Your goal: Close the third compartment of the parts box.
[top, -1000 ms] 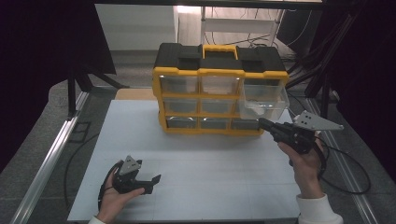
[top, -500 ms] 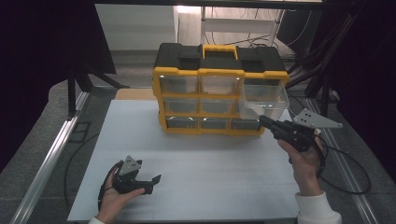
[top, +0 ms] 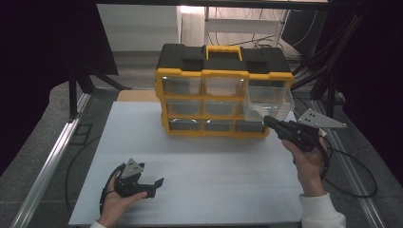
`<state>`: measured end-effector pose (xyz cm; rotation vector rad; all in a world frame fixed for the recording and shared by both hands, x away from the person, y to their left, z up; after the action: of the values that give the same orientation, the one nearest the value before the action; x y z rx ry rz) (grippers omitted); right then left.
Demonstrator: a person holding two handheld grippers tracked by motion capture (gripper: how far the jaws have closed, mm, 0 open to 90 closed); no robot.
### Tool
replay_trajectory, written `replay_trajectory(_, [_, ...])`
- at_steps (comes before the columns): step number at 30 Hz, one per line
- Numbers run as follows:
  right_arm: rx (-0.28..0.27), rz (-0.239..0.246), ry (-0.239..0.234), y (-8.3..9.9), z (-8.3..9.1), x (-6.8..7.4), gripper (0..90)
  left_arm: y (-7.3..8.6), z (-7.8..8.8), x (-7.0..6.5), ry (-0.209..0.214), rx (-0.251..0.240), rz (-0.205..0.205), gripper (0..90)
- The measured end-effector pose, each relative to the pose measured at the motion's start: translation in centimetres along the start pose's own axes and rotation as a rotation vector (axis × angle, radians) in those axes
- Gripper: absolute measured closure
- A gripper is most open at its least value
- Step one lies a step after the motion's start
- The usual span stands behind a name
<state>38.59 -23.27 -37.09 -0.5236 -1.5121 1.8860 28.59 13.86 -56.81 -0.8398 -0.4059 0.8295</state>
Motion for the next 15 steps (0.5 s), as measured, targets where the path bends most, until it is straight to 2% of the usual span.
replay_trajectory(6, [-0.005, -0.014, 0.009, -0.09, -0.23, -0.51, 89.9, -0.01, 0.01, 0.05, -0.004, -0.002, 0.004, 8.3])
replay_trajectory(8, [-0.007, -0.021, -0.005, -0.18, -0.32, -0.56, 89.9, -0.01, 0.0, 0.04, -0.004, -0.002, 0.004, 8.3])
replay_trajectory(15, [-0.008, -0.017, -0.004, -0.46, -0.61, -0.53, 90.0, -0.05, 0.02, 0.04, -0.005, -0.004, 0.002, 8.3])
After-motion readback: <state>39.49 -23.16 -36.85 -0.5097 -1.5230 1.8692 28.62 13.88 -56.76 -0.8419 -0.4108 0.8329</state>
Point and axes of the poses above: each handheld gripper's, and its own axes: z roughly backward along the jaws, y roughly out of its underside, x roughly to its left, the point moved 8 cm from there along -z, roughly forward along the jaws, and after that the axes turned 8 degrees about -z, right-handed, at the moved point
